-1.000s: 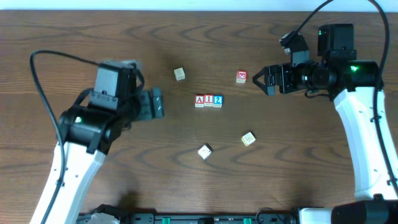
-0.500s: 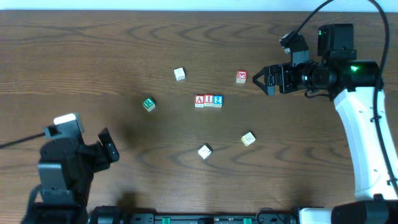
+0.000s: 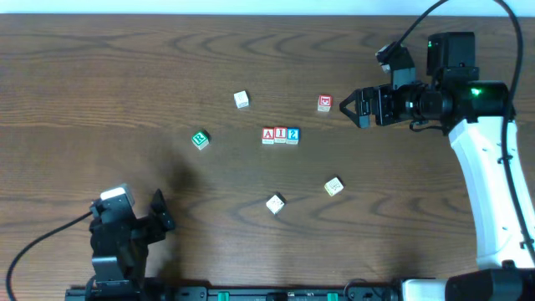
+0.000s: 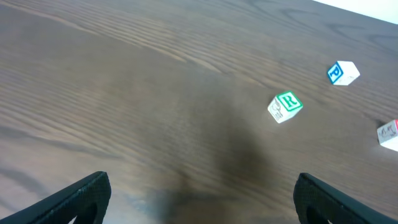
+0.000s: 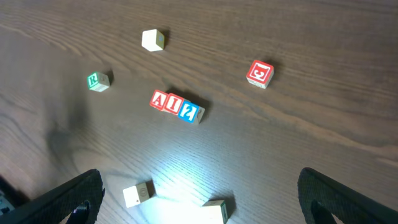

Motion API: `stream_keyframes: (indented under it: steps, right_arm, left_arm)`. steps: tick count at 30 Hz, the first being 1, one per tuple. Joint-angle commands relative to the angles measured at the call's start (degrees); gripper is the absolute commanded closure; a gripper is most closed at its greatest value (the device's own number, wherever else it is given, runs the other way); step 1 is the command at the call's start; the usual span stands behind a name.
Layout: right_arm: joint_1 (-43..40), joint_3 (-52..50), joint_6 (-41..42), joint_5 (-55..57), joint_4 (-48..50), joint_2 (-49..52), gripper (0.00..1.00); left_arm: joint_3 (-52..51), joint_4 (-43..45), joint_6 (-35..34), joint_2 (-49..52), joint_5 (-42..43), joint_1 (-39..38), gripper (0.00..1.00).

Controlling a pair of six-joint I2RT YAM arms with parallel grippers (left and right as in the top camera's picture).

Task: Spell out Ai2

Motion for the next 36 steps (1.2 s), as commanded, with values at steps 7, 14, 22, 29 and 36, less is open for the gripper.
stream_keyframes:
  steps: [7,14,22,29,36]
  right_arm:
    - [-0.09,0.57,-0.81,-0.04,-0.02,-0.04,0.01]
    - [-0.09,0.57,-0.81,-0.04,-0.02,-0.04,0.01]
    - [-0.09,0.57,-0.81,-0.04,-0.02,-0.04,0.01]
    - [-0.09,0.57,-0.81,-0.04,-0.02,-0.04,0.01]
    - [-0.09,0.57,-0.81,-0.04,0.00,-0.04,0.01]
  left_arm:
    - [-8.50,4.87,0.76,-6.84,3.19,0.26,0.05]
    - [-10.64,6.29,1.07,-7.98,3.34,0.31,0.05]
    - [-10.64,6.21,2.29,-7.91,2.73,0.31,0.05]
    - [-10.64,6.21,2.29,-7.91,2.73,0.31,0.05]
    - [-10.64,6.21,2.29,-7.91,2.73,0.31,0.04]
